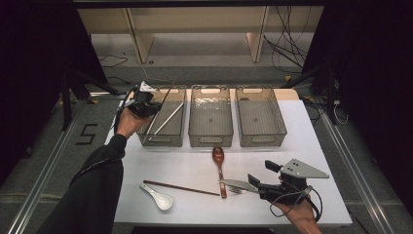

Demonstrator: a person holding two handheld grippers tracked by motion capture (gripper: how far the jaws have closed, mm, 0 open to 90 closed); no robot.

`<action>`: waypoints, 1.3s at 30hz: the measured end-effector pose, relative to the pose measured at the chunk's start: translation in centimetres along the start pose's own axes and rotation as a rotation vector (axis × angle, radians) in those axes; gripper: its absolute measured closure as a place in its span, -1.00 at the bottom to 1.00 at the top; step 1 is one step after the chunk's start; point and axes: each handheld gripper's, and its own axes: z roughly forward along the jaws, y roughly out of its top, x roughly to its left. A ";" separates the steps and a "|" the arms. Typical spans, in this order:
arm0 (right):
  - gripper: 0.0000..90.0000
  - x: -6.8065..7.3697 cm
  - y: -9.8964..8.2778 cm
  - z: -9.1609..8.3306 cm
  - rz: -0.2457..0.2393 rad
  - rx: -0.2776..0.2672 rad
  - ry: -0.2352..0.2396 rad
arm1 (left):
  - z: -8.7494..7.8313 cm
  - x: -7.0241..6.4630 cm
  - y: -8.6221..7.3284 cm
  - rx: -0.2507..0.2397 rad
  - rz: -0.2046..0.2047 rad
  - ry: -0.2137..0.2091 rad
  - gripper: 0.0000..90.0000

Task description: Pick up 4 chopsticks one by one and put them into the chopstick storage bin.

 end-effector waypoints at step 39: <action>-0.45 0.0 0.0 -0.1 0.002 0.001 -0.002 | -5.6 -3.5 0.1 -0.002 0.058 -0.142 -0.22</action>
